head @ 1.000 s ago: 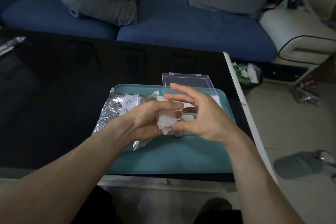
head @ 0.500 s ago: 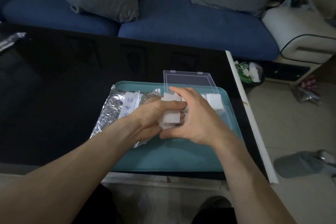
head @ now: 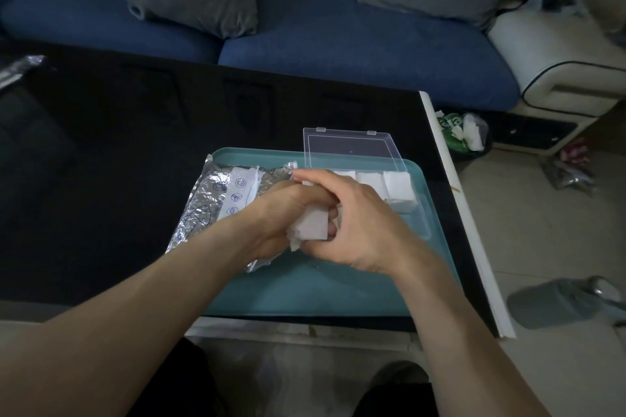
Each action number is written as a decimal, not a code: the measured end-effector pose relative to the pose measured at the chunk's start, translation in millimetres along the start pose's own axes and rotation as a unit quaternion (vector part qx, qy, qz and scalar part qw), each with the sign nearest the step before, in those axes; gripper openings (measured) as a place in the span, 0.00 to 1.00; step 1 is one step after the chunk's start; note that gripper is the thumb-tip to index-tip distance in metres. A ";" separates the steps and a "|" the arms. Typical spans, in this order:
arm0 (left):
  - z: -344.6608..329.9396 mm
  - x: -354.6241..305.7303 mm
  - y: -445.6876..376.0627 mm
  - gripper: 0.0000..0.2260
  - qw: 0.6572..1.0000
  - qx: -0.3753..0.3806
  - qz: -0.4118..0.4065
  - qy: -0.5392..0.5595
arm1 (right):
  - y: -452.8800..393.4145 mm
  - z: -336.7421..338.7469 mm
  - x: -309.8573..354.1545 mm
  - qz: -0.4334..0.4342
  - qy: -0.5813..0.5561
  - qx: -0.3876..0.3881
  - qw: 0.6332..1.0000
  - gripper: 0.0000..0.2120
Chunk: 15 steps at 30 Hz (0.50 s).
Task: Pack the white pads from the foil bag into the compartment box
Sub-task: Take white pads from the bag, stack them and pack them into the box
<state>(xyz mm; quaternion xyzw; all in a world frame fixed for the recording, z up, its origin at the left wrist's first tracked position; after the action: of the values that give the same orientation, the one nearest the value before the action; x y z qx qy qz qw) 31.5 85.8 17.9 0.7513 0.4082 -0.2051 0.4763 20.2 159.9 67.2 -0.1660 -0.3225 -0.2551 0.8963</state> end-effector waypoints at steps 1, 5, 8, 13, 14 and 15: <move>1.4 0.4 0.0 0.06 1.000 -0.014 -0.007 -0.005 | -0.6 -2.1 4.4 0.009 -0.004 0.006 1.000 0.46; -2.9 6.4 0.3 0.05 0.999 0.029 0.011 0.011 | -0.8 -12.0 4.7 -0.014 0.002 0.014 1.000 0.53; -12.4 5.0 3.7 0.04 0.998 0.066 0.018 0.006 | 0.3 -1.2 9.0 -0.030 0.026 -0.004 0.999 0.44; -3.3 25.0 -14.3 0.21 0.970 0.203 0.105 0.081 | 0.1 12.9 17.9 0.017 -0.007 0.023 1.000 0.31; -13.1 23.7 -9.0 0.20 0.965 0.219 0.102 0.100 | 3.6 18.9 12.3 0.025 -0.031 -0.015 0.999 0.32; -21.7 19.6 -3.5 0.20 0.974 0.179 0.112 0.079 | 4.3 21.0 3.1 0.005 -0.063 -0.046 0.997 0.34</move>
<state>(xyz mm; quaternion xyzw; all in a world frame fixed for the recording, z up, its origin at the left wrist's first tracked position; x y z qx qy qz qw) 38.4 113.9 12.4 0.8792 0.3143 -0.1598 0.3204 14.3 171.9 84.2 -0.2239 -0.3652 -0.2545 0.8670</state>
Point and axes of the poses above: each hand's wrist, its own y-axis away from the middle knuckle, its own z-axis out of the back of the hand, x = y × z, the point moved 8 cm from there along -y, towards the middle knuckle, and after that the axes turned 14 degrees about z, right-handed, at the moved point
